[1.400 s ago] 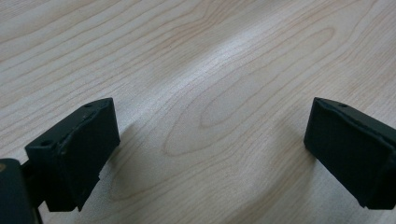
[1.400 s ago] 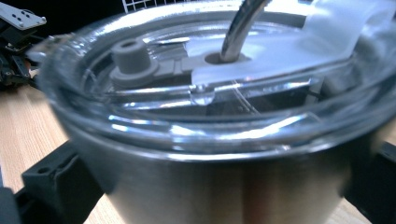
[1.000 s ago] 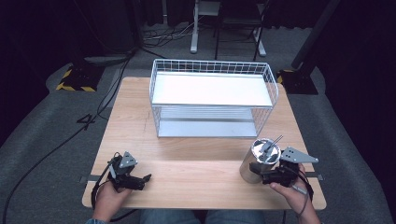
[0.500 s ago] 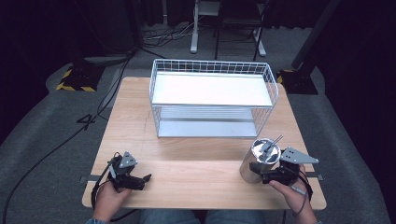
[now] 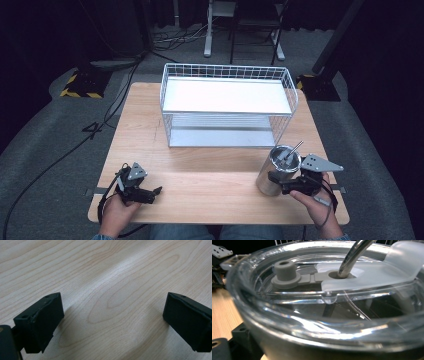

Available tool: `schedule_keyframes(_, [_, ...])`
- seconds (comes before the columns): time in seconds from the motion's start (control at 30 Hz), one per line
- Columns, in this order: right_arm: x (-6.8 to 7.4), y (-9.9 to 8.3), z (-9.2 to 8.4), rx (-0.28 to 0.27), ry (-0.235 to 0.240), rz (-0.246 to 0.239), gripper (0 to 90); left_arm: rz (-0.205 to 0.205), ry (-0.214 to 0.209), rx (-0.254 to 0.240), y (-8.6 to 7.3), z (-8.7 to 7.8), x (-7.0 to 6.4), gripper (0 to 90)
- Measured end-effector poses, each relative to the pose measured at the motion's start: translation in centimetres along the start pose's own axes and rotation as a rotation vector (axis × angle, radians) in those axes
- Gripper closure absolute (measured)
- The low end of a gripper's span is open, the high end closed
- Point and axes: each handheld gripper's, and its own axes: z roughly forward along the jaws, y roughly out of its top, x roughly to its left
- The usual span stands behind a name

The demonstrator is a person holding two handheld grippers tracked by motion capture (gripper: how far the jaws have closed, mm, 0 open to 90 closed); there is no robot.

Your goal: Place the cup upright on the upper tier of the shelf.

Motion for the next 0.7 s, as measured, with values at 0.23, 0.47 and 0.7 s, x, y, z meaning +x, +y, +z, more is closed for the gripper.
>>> schedule_keyframes(0.23, [-0.2, 2.2, -0.6, -0.013, 0.001, -0.008, 3.6, 0.0, 0.0, 0.0, 0.0, 0.0, 0.0, 3.7])
schedule_keyframes(0.47, [-0.6, 4.8, -1.0, -0.017, 0.0, -0.024, 3.6, 0.002, 0.006, 0.0, 0.0, 0.0, 0.0, 3.9])
schedule_keyframes(0.7, [-1.0, 6.6, -1.0, -0.018, -0.002, -0.032, 3.6, -0.018, 0.018, 0.0, -0.1, -0.1, -0.3, 4.0])
